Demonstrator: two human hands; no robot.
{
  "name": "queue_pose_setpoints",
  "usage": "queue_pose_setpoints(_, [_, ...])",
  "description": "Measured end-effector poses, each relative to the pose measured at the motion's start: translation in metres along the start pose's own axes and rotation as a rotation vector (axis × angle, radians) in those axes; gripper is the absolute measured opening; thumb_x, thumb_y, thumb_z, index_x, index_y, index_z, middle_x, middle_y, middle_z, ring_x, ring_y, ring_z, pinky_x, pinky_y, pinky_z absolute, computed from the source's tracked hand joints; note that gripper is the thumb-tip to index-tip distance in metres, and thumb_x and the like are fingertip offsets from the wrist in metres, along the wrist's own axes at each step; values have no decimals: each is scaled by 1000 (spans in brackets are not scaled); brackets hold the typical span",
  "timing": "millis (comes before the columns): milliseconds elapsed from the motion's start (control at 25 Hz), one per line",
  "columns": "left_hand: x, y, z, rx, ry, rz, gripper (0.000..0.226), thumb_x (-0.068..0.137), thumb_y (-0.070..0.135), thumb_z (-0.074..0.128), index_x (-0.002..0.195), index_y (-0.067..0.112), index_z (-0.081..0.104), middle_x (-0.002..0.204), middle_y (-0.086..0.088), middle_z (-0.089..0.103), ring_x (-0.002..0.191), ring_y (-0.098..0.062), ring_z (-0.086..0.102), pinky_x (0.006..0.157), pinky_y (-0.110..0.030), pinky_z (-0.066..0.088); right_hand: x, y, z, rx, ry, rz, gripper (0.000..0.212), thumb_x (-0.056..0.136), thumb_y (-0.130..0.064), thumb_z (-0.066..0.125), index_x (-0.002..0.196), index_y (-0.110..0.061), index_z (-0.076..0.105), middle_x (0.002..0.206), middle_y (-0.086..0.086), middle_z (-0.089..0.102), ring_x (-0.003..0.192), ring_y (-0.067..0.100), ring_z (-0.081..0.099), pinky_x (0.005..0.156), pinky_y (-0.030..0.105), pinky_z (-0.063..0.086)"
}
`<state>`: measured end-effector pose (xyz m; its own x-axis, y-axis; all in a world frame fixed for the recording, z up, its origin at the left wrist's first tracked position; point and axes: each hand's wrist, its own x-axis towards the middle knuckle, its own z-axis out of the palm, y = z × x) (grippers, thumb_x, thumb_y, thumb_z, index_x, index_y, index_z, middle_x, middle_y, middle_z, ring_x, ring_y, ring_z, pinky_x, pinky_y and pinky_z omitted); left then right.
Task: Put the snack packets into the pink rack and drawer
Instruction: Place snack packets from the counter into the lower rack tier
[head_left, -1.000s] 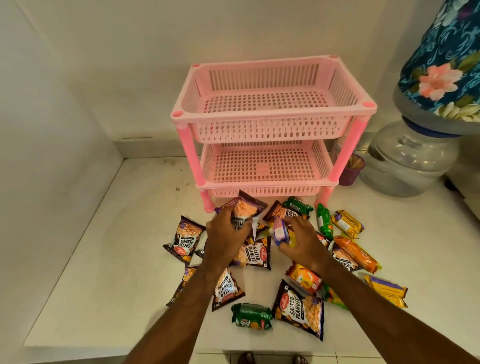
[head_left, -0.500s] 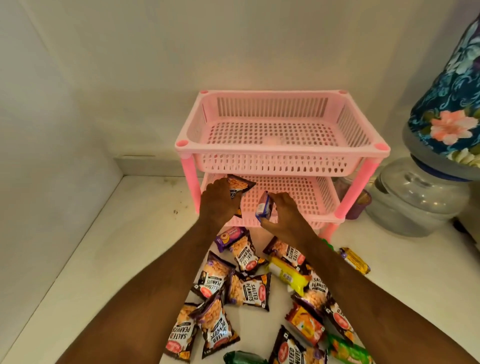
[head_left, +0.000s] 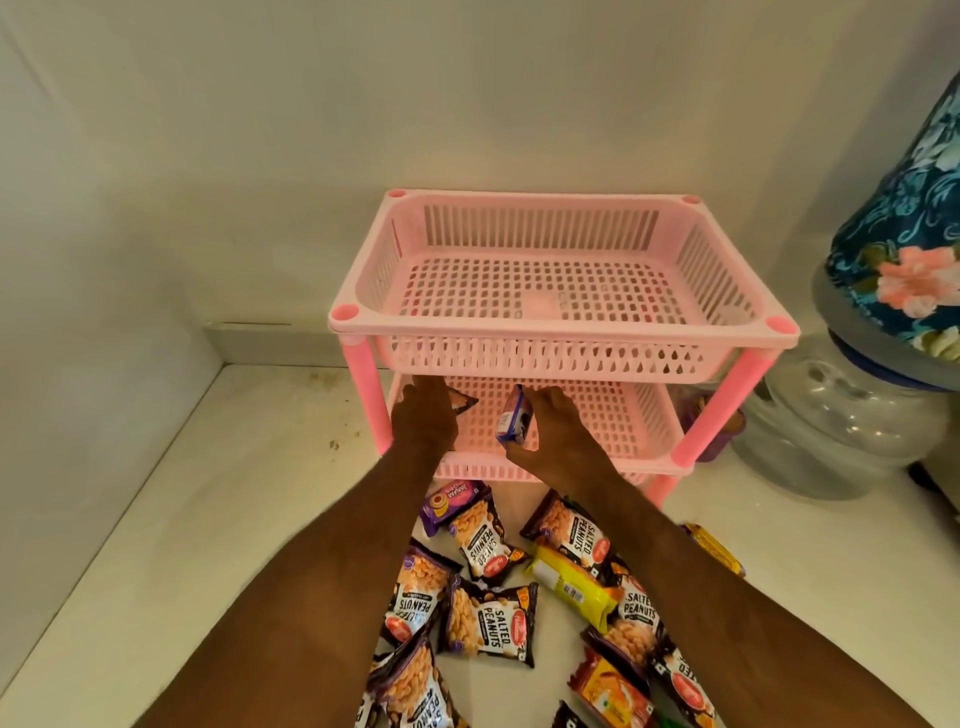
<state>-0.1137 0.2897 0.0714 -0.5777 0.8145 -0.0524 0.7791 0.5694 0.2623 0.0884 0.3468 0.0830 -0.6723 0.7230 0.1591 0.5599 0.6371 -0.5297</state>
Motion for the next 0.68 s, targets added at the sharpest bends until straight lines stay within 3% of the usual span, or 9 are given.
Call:
queue_pose_setpoints(80, [-1, 1, 2, 94, -26, -2, 72, 92, 18, 60, 153, 12, 22, 153, -14, 32, 125, -33, 51, 94, -44, 50, 2, -1, 2, -10, -5, 3, 71, 83, -44, 74, 141, -17, 44, 124, -2, 43, 121, 15, 40, 98, 26, 40])
queue_pose_setpoints(160, [1, 2, 4, 198, -17, 66, 73, 90, 20, 63, 152, 13, 25, 152, -13, 34, 124, -32, 50, 96, -44, 50, 6, 0, 4, -20, -13, 0, 70, 83, -43, 74, 140, -16, 44, 124, -1, 43, 122, 17, 41, 97, 27, 41])
queue_pose_setpoints(400, [11, 4, 0, 148, -230, 58, 41, 94, 25, 59, 132, 10, 57, 134, -12, 58, 123, -33, 57, 101, -44, 50, 19, 5, 3, -21, -81, 32, 81, 84, -42, 75, 149, -15, 35, 147, 2, 39, 140, 21, 34, 109, 34, 39])
queue_pose_setpoints(560, [10, 4, -12, 121, -306, 82, 35, 95, 20, 56, 126, 6, 62, 128, -13, 65, 117, -31, 63, 98, -43, 54, 33, 3, 5, -39, -81, 52, 85, 81, -36, 81, 149, -16, 35, 148, 5, 43, 135, 26, 41, 108, 34, 40])
queue_pose_setpoints(680, [-2, 5, -14, 153, -253, 120, 37, 98, 20, 52, 132, 10, 58, 131, -11, 61, 120, -29, 59, 100, -41, 52, 46, -5, 9, -68, -190, 74, 89, 81, -28, 83, 153, -17, 31, 151, 8, 43, 136, 31, 44, 110, 42, 43])
